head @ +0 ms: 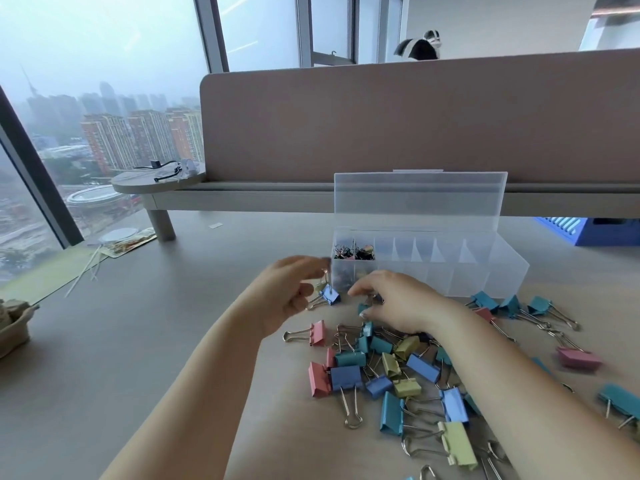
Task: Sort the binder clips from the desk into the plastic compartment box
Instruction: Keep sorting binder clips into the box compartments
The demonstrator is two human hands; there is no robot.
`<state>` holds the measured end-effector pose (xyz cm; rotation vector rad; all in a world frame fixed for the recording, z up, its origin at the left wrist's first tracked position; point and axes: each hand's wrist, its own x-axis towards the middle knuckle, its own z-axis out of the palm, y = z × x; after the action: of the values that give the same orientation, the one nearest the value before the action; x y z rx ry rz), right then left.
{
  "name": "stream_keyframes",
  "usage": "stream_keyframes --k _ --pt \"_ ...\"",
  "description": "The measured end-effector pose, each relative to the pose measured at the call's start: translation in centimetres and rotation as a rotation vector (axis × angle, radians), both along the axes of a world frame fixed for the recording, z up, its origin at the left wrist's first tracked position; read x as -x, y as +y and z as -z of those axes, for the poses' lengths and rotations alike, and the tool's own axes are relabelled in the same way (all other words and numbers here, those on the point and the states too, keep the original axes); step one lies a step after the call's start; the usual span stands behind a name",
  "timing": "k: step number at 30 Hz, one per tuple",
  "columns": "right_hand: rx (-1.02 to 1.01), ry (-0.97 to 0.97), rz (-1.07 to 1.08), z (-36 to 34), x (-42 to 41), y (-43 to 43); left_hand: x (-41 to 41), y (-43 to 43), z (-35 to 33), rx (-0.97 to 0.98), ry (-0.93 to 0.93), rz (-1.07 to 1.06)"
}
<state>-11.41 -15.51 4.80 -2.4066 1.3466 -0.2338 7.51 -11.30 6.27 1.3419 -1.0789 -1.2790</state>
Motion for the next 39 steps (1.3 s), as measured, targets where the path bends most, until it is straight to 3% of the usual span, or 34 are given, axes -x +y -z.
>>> stream_keyframes --k 1,3,6,10,14,19,23,25,28,31,35,37,39 --pt "-0.002 0.012 0.007 -0.2 0.2 0.0 -0.4 0.1 -0.4 -0.048 0.256 0.003" --pt "0.024 0.072 0.034 -0.3 0.3 0.1 -1.2 0.1 -0.7 -0.103 0.548 -0.006" --pt "0.107 0.172 0.063 0.2 0.1 0.5 -1.4 0.1 -0.4 -0.146 0.681 -0.084" --pt "0.150 0.166 0.062 0.5 -0.1 0.8 -1.3 0.0 0.5 -0.175 0.753 -0.134" --pt "0.069 0.080 0.055 0.4 -0.1 0.7 -0.3 -0.3 0.7 -0.147 0.497 -0.133" --pt "-0.198 -0.376 0.145 -0.6 0.3 0.6 0.5 -1.3 1.5 0.032 -0.246 -0.334" --pt "-0.371 -0.583 0.183 -0.7 0.2 0.5 1.1 -2.3 2.6 0.073 -0.620 -0.326" --pt "-0.476 -0.731 0.206 -0.6 0.2 0.4 1.2 -2.6 3.2 0.073 -0.765 -0.321" --pt "-0.724 -1.049 0.275 -0.8 0.3 0.2 1.1 -2.7 3.4 0.132 -0.808 -0.373" --pt "-0.913 -1.327 0.397 -1.2 0.5 0.2 1.0 -2.9 2.9 0.169 -0.591 -0.404" --pt "-1.068 -1.648 0.559 -1.5 1.3 0.3 0.3 -2.5 1.0 -0.014 0.227 -0.396" --pt "-1.047 -1.647 0.623 -1.2 1.5 0.4 0.1 -2.1 0.5 -0.119 0.551 -0.320" --pt "-1.003 -1.543 0.643 -0.9 1.3 0.8 0.3 -1.7 0.2 -0.182 0.710 -0.234"
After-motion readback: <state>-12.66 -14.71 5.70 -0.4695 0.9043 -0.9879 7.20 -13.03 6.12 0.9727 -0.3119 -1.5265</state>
